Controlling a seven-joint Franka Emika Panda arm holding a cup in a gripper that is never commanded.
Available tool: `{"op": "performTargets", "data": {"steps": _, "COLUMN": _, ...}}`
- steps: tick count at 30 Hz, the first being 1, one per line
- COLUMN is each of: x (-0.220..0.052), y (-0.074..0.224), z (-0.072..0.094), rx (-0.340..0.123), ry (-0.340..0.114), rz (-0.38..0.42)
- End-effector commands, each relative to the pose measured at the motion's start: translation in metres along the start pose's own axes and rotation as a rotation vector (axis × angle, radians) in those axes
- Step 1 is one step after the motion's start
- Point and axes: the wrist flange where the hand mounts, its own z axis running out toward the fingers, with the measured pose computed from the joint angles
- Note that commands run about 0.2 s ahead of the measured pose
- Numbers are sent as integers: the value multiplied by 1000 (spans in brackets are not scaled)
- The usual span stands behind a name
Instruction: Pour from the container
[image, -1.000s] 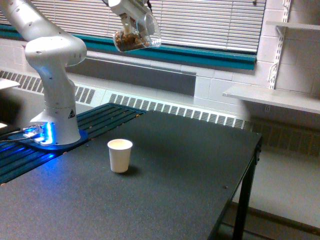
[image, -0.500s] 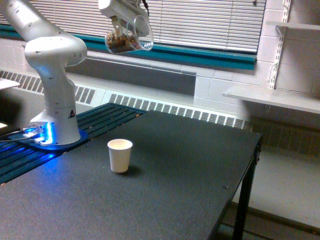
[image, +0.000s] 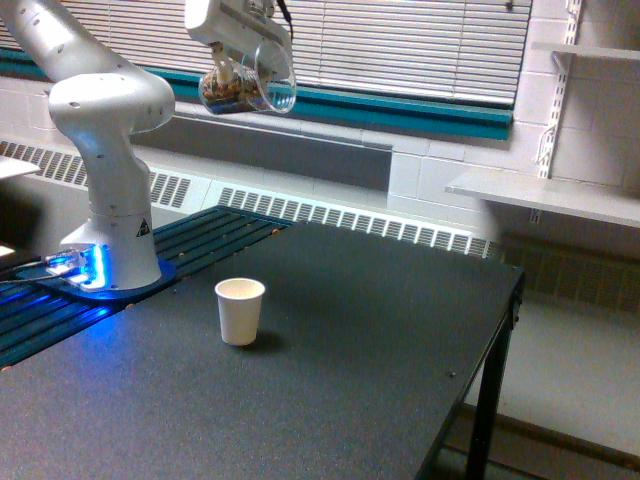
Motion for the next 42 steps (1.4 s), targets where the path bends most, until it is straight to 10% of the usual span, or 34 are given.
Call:
{"op": "performTargets", "data": {"steps": 1, "x": 4, "y": 0, "z": 3, "rx": -12, "ry": -21, "rz": -15}}
{"op": "performTargets", "data": {"steps": 42, "x": -32, "y": -1, "z": 19, "rx": -55, "ry": -147, "rz": 1}}
